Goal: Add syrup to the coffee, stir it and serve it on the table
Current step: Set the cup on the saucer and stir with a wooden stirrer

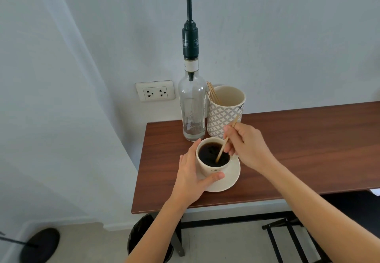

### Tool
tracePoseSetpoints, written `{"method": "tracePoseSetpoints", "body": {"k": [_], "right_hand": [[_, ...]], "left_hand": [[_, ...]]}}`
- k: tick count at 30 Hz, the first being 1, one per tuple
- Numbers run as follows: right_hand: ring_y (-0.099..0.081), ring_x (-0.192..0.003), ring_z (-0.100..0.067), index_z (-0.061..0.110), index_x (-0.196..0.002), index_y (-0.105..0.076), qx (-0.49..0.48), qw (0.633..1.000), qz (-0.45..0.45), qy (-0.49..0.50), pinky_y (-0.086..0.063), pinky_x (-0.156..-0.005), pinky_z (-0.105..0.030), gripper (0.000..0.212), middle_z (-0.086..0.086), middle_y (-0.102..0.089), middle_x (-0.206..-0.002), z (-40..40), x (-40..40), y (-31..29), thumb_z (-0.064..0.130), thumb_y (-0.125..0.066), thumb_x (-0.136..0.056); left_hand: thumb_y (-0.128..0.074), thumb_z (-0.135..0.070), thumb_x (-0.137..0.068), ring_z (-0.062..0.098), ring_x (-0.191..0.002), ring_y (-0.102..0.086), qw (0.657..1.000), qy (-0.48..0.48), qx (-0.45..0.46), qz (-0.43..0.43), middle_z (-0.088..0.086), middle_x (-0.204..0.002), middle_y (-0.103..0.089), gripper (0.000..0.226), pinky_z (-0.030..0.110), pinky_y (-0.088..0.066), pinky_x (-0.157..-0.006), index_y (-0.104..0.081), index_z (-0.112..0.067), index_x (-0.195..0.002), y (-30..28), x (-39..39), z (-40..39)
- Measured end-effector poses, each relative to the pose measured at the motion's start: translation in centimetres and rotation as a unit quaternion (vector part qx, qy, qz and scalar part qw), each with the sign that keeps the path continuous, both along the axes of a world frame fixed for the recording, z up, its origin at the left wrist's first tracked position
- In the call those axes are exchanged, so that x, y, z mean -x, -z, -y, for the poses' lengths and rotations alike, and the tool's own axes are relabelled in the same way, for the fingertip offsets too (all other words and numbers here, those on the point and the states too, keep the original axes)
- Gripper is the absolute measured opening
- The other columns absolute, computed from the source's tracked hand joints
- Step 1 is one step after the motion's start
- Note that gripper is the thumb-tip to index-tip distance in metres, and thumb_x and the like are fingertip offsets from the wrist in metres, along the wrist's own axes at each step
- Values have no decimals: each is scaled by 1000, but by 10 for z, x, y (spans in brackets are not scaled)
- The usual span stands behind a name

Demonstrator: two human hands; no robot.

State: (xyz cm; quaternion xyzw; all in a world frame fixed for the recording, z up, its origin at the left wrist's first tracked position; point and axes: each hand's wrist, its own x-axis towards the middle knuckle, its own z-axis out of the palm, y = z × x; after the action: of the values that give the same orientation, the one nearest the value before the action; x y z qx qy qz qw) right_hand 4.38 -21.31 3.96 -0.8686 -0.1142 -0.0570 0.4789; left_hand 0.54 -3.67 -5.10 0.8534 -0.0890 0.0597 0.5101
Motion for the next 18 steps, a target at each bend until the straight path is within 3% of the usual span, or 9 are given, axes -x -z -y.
{"method": "tracePoseSetpoints", "body": {"k": [3, 8, 10, 13, 15, 18], "right_hand": [[-68, -54, -12, 5, -85, -65, -37, 999, 24, 29, -55, -59, -16, 30, -3, -73, -65, -9, -2, 6, 23, -49, -103], [-64, -59, -6, 9, -81, -60, 56, 993, 89, 58, -50, -59, -12, 32, -3, -69, -62, 10, -9, -2, 25, -45, -104], [-65, -55, -9, 9, -80, -61, 60, 995, 65, 33, -52, -57, -14, 33, -2, -70, -62, 11, -5, -3, 24, -45, -104], [-66, -52, -11, 7, -83, -64, -19, 1000, 11, -3, -51, -54, -12, 30, -3, -72, -63, -4, 1, 2, 21, -48, -103], [-67, -54, -9, 6, -85, -65, -20, 999, 42, 8, -51, -57, -10, 28, -2, -72, -65, -11, -1, 5, 22, -49, -103], [-67, -64, -6, 8, -85, -63, 50, 992, 108, 34, -52, -60, -13, 29, 1, -70, -63, -2, -8, -1, 25, -47, -103]], "left_hand": [[-83, -59, -70, -20, -131, -32, 1000, 2, -1, -1, -50, -133, -41, 90, 55, -31, -118, -20, -71, -134, 0, 0, 0], [-85, -56, -71, -22, -132, -31, 1000, 3, -2, -2, -47, -134, -42, 89, 56, -29, -119, -21, -74, -132, -1, 0, 1], [-84, -56, -71, -19, -132, -32, 1000, -1, -2, 1, -42, -136, -45, 90, 55, -31, -118, -21, -72, -133, -2, 0, 1], [-83, -59, -70, -15, -133, -34, 1000, -3, 0, 0, -41, -135, -46, 91, 55, -31, -118, -21, -67, -137, 0, 0, 0], [-84, -58, -71, -17, -132, -34, 1000, 1, -2, -1, -48, -134, -42, 91, 56, -31, -118, -20, -67, -136, 1, 0, 0], [-84, -56, -71, -21, -132, -33, 1000, 3, 0, 0, -49, -133, -41, 90, 56, -30, -119, -21, -71, -133, -1, 0, 1]]}}
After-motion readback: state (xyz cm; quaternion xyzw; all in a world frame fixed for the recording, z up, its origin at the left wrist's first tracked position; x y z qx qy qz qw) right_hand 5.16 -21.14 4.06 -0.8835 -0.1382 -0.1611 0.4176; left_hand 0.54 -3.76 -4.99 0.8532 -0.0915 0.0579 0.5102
